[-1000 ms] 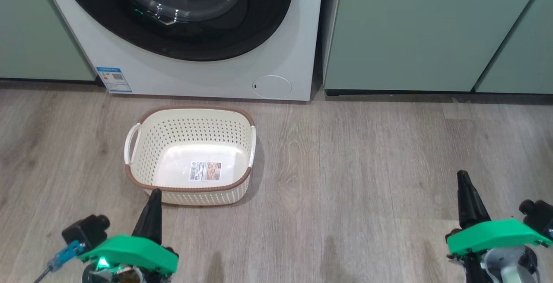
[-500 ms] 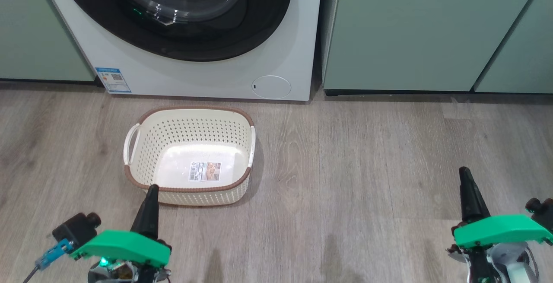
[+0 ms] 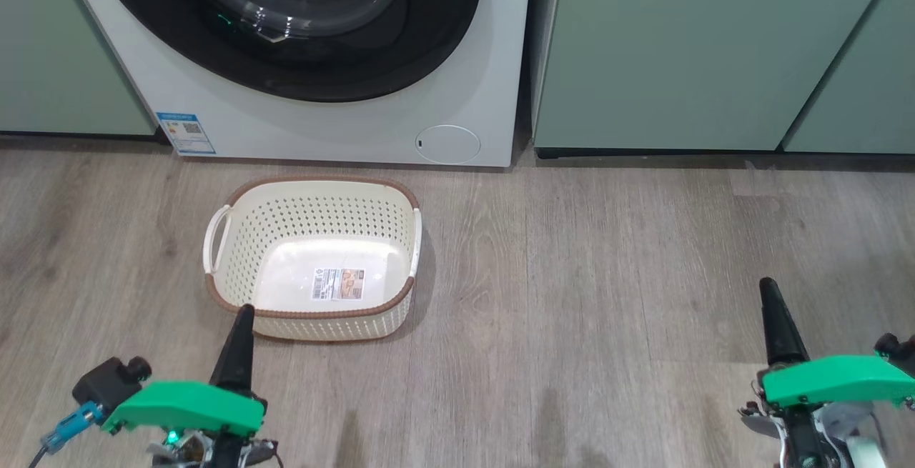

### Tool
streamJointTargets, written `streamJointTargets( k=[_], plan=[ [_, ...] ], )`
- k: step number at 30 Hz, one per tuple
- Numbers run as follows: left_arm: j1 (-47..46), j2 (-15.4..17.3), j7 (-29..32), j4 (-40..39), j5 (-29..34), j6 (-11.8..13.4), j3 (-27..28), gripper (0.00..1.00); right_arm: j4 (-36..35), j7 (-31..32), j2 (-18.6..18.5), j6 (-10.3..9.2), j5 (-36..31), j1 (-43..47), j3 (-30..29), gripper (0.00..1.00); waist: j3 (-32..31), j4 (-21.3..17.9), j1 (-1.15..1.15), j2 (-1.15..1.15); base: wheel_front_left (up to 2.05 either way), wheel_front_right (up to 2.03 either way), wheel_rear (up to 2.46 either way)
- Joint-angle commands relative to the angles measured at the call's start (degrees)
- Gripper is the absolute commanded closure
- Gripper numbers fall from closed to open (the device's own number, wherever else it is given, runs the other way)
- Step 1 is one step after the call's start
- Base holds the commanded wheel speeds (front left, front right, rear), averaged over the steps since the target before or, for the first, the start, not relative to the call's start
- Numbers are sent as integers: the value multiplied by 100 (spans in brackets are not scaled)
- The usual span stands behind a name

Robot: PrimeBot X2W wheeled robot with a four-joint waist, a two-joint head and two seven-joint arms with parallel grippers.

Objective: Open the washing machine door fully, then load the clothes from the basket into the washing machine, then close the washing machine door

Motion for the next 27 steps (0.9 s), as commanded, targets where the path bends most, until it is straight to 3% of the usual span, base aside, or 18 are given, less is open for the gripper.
streamJointTargets(
  k=[1,27],
  plan=[
    [-343,49,48,-148,-188,-51,154,100,-175,67,-24,-1,190,-340,56,100,0,-1,0,0,0,0,0],
    [-468,67,460,-101,-1815,-174,394,100,-165,493,-28,-1,1800,-443,44,100,-4,-26,0,0,0,0,0]
  ],
)
